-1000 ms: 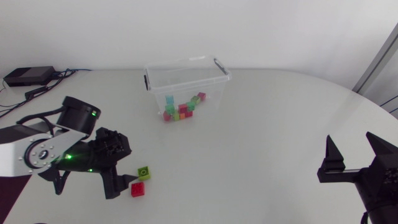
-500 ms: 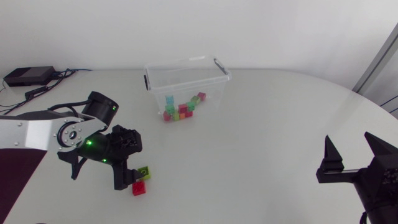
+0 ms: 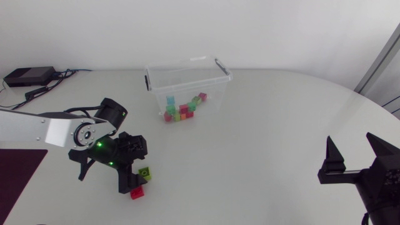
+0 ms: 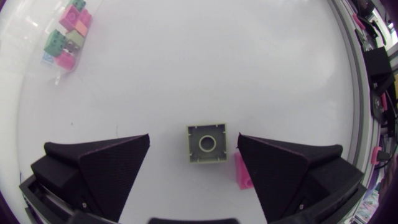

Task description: Pick up the duplo bricks and place them in the container

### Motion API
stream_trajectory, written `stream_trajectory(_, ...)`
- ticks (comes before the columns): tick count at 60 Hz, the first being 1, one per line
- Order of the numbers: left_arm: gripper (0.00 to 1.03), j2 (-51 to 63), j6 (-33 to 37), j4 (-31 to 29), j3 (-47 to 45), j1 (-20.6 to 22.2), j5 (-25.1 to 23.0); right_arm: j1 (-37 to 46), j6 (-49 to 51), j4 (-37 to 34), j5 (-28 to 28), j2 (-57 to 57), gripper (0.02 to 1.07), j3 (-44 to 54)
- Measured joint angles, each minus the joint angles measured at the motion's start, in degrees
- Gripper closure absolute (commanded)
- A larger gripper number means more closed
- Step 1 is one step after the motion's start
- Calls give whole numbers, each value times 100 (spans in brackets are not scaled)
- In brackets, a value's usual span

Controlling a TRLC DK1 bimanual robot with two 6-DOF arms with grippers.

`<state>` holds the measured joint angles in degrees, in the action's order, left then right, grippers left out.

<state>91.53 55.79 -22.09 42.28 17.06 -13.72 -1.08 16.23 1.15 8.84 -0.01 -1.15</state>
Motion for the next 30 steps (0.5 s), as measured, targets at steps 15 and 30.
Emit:
stream_trajectory(15, 80, 459, 76, -396, 374, -35, -63, 0, 0, 0, 0, 0, 7, 0)
stream_trajectory(30, 83, 439, 170, -1816, 1292, -254, -295, 0, 0, 0, 0, 0, 7, 0)
